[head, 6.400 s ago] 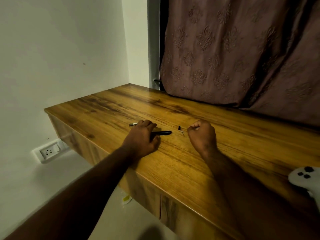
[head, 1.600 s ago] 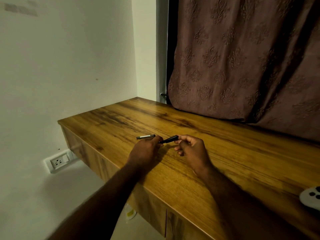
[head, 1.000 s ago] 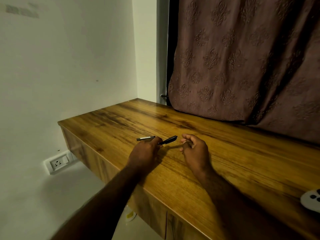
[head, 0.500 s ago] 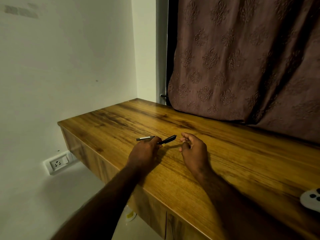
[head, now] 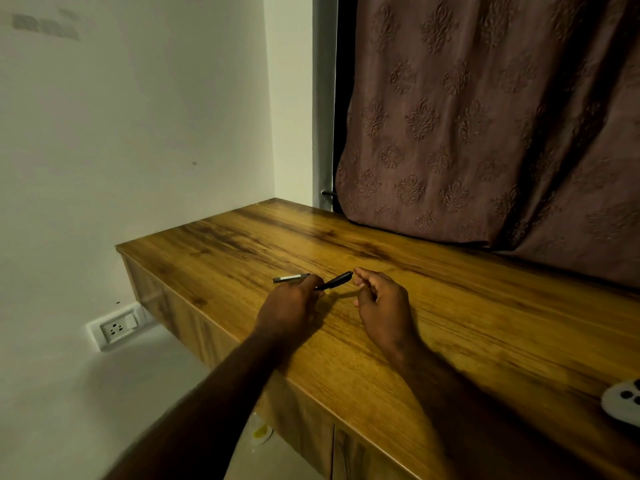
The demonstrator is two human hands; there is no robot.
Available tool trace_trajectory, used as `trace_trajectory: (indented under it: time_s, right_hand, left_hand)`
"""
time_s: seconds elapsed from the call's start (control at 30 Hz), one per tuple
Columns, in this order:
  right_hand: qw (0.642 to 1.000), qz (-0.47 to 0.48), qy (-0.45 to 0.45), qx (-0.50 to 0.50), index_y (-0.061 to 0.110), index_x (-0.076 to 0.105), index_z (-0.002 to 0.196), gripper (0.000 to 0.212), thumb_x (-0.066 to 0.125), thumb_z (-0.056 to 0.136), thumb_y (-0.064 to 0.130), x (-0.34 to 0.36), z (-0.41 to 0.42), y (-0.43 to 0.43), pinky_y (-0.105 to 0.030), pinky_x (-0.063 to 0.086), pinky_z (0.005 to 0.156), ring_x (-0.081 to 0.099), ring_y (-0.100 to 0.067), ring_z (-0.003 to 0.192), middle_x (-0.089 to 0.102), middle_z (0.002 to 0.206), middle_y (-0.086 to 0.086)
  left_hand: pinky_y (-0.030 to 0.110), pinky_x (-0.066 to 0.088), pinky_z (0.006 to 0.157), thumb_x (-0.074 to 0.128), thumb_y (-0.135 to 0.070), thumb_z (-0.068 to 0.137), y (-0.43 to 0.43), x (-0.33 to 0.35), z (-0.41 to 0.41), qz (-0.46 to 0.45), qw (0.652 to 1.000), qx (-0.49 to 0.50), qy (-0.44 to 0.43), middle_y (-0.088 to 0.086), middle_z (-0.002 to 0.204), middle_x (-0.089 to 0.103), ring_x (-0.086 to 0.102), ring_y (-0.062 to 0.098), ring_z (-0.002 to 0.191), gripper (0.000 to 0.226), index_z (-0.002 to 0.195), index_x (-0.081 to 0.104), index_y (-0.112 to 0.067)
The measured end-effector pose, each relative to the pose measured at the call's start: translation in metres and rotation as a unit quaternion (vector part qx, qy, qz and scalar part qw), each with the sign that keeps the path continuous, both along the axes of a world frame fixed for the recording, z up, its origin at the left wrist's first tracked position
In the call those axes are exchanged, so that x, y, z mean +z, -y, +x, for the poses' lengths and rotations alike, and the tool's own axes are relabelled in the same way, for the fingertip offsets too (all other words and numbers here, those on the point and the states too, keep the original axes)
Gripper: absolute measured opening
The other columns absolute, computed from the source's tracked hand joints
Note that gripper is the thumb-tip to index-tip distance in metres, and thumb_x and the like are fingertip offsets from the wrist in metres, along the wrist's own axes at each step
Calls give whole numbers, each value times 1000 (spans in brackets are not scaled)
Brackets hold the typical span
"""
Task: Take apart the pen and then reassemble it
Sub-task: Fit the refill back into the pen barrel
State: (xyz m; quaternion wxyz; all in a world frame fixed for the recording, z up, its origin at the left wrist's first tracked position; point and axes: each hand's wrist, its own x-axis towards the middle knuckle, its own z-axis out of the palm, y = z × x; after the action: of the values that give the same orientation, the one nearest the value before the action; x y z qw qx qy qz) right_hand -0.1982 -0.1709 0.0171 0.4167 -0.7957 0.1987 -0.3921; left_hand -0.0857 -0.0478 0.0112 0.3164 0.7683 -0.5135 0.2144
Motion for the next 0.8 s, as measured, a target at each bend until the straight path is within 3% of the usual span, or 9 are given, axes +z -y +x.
trace_trajectory:
  time_s: [0.1, 0.2, 0.33, 0.63, 0.8]
  right_hand:
    - [1000, -3, 5, -7, 11, 55, 133, 40, 48, 94, 1, 1, -1, 1, -42, 56, 88, 67, -22, 100, 65, 120, -4]
    - [1000, -3, 7, -7, 12, 55, 133, 41, 48, 94, 2, 2, -2, 1, -43, 56, 87, 67, -23, 99, 65, 120, -4]
    - [1000, -2, 16, -2, 10, 58, 130, 35, 52, 95, 7, 1, -1, 0, -42, 56, 89, 66, -19, 103, 65, 122, -5]
    - [999, 15, 31, 0, 11, 62, 124, 30, 55, 95, 11, -4, 2, 4, -43, 57, 86, 67, -17, 100, 67, 118, -1]
    - [1000, -1, 30, 3, 12, 62, 124, 30, 56, 95, 13, -5, 3, 6, -35, 56, 90, 63, -10, 107, 67, 120, -1]
  left_hand:
    - [25, 33, 55, 33, -52, 88, -1, 0, -1, -7, 1000, -3, -5, 1, 81, 65, 57, 18, 66, 44, 97, 59, -17]
    - [26, 34, 55, 47, -38, 90, -1, -1, 2, 3, 1000, 5, -3, 2, 81, 66, 61, 22, 69, 23, 98, 58, -18]
    - [23, 33, 54, 31, -54, 87, 0, -1, 1, -10, 1000, 1, 2, -1, 80, 65, 58, 16, 66, 45, 96, 58, -19]
    - [22, 33, 55, 29, -57, 87, -1, -1, 0, -4, 1000, 2, 2, -3, 78, 64, 56, 14, 64, 47, 96, 57, -21]
    - [28, 38, 55, 40, -46, 88, 0, 0, -1, -3, 1000, 0, -1, 3, 79, 64, 59, 22, 68, 35, 96, 58, -17]
